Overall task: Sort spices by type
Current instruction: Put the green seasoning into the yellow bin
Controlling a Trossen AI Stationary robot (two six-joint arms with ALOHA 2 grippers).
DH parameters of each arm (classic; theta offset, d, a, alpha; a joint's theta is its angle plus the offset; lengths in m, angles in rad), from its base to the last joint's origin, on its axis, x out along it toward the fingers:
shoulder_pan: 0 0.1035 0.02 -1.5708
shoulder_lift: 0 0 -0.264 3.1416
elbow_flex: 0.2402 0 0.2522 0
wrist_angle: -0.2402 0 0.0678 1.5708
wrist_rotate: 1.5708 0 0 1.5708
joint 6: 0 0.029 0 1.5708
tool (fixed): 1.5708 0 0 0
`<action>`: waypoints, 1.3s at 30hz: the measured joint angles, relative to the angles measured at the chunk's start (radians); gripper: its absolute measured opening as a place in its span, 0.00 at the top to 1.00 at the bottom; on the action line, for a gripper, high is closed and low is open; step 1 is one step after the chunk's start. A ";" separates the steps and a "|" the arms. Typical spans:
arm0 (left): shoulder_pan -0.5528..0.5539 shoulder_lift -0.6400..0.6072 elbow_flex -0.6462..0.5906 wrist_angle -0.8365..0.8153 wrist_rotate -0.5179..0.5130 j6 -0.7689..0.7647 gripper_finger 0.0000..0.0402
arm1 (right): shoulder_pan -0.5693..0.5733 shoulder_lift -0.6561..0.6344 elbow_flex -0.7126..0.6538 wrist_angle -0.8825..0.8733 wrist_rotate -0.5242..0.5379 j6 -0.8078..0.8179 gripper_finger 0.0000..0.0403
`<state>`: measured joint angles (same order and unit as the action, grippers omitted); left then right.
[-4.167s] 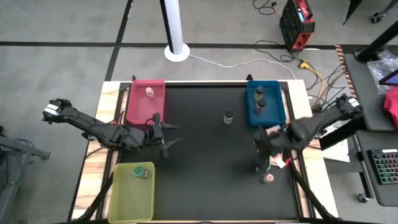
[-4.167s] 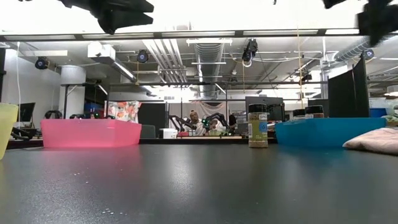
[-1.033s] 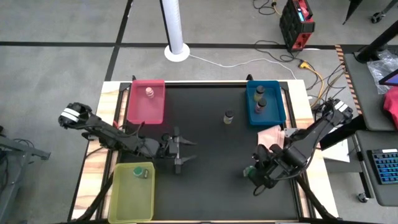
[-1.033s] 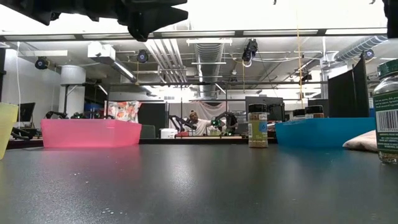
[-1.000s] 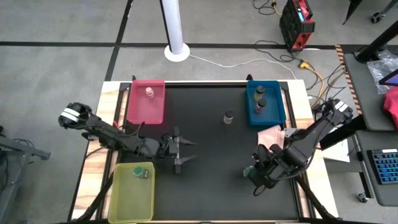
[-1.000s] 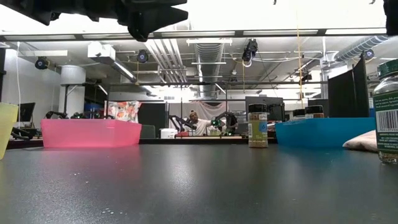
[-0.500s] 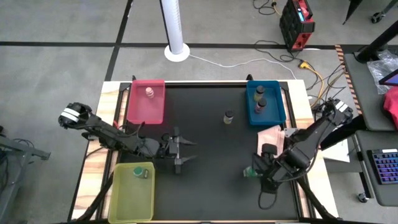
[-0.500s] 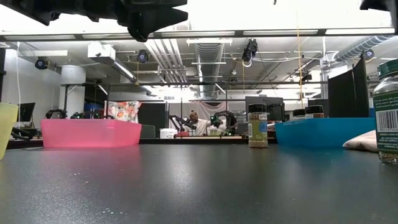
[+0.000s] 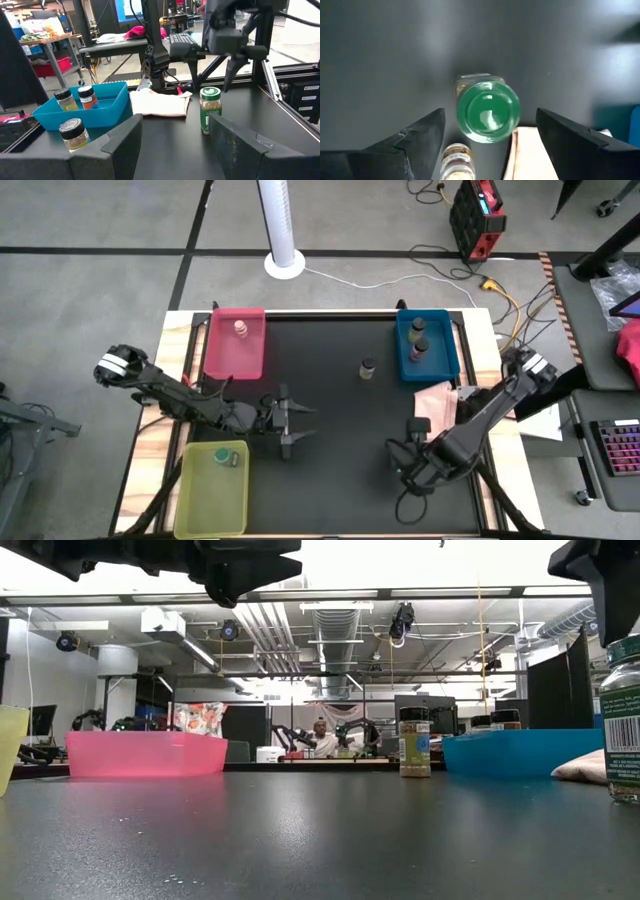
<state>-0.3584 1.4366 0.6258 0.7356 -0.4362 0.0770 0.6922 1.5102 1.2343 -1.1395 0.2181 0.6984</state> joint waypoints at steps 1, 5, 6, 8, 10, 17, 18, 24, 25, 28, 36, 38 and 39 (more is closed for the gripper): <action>0.000 0.000 0.000 0.000 0.000 0.003 0.47 | -0.002 0.011 0.000 0.000 -0.004 0.005 0.24; 0.000 0.000 0.000 0.000 0.000 0.007 0.47 | -0.011 0.031 0.000 0.000 -0.013 0.017 0.23; 0.000 0.000 0.000 0.000 0.000 0.007 0.47 | -0.012 0.033 0.000 0.000 -0.013 0.022 0.24; 0.000 0.000 0.000 0.000 0.000 0.007 0.47 | -0.012 0.035 0.000 0.000 0.004 0.028 0.25; 0.000 0.000 0.000 0.000 0.000 0.007 0.47 | -0.012 0.036 0.000 0.001 0.009 0.016 0.27; 0.000 0.000 0.000 -0.002 0.000 0.007 0.47 | -0.028 0.031 0.000 0.001 -0.011 0.007 0.41; 0.000 0.000 0.000 -0.003 0.000 0.007 0.47 | -0.032 0.031 0.000 0.002 -0.023 0.008 0.44; 0.000 0.000 0.000 -0.003 0.000 0.007 0.47 | -0.050 0.029 -0.001 0.012 -0.058 0.007 0.54; 0.000 0.000 0.000 -0.003 0.000 0.007 0.47 | -0.050 0.029 -0.001 0.014 -0.059 0.007 0.54; 0.000 0.000 0.000 -0.003 0.000 0.007 0.47 | -0.052 0.029 -0.002 0.019 -0.062 0.008 0.53; 0.000 0.000 0.000 -0.004 0.000 0.007 0.47 | -0.051 0.032 -0.003 0.033 -0.062 0.012 0.48; 0.000 0.000 0.000 -0.005 0.000 0.007 0.47 | -0.051 0.038 -0.003 0.034 -0.061 0.022 0.45; 0.000 0.000 0.000 -0.006 0.001 0.007 0.47 | -0.052 0.043 -0.003 0.034 -0.061 0.023 0.44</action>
<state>-0.3581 1.4364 0.6258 0.7298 -0.4356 0.0841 0.6398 1.5530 1.2314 -1.1053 0.1568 0.7216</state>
